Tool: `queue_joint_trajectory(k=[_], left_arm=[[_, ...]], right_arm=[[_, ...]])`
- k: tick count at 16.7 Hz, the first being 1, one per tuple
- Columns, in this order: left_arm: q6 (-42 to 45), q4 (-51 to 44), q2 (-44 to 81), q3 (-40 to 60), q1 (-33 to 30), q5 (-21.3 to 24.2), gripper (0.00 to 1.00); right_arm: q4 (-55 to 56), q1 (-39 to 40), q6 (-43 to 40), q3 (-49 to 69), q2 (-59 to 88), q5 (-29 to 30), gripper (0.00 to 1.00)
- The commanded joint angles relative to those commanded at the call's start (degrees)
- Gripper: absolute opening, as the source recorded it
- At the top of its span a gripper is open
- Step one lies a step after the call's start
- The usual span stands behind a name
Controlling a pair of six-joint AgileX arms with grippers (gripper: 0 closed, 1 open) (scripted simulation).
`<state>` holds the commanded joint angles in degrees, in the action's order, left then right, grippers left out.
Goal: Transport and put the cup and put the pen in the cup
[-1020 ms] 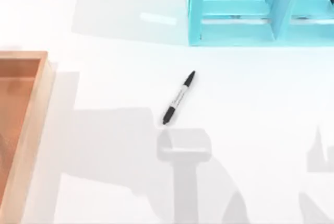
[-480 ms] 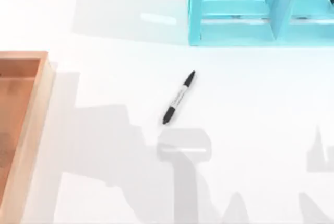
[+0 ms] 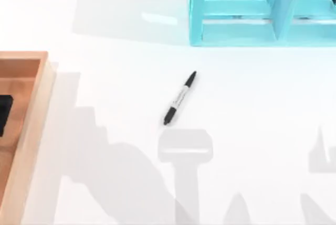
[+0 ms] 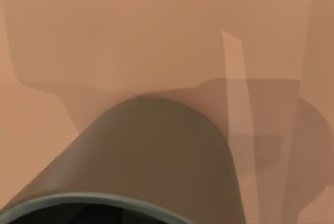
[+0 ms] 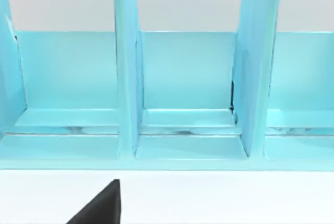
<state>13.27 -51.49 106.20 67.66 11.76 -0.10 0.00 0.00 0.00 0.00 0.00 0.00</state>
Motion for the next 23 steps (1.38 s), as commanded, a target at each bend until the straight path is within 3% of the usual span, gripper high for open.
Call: queue_joint_trajectory(k=[2,15,23], left_arm=[[0.0,0.0,0.0,0.0,0.0,0.0,1.0],[0.0,0.0,0.0,0.0,0.0,0.0,0.02],[0.0,0.0,0.0,0.0,0.0,0.0,0.0]], right_arm=[[0.0,0.0,0.0,0.0,0.0,0.0,1.0],[0.0,0.0,0.0,0.0,0.0,0.0,1.0],[0.0,0.0,0.0,0.0,0.0,0.0,1.0]])
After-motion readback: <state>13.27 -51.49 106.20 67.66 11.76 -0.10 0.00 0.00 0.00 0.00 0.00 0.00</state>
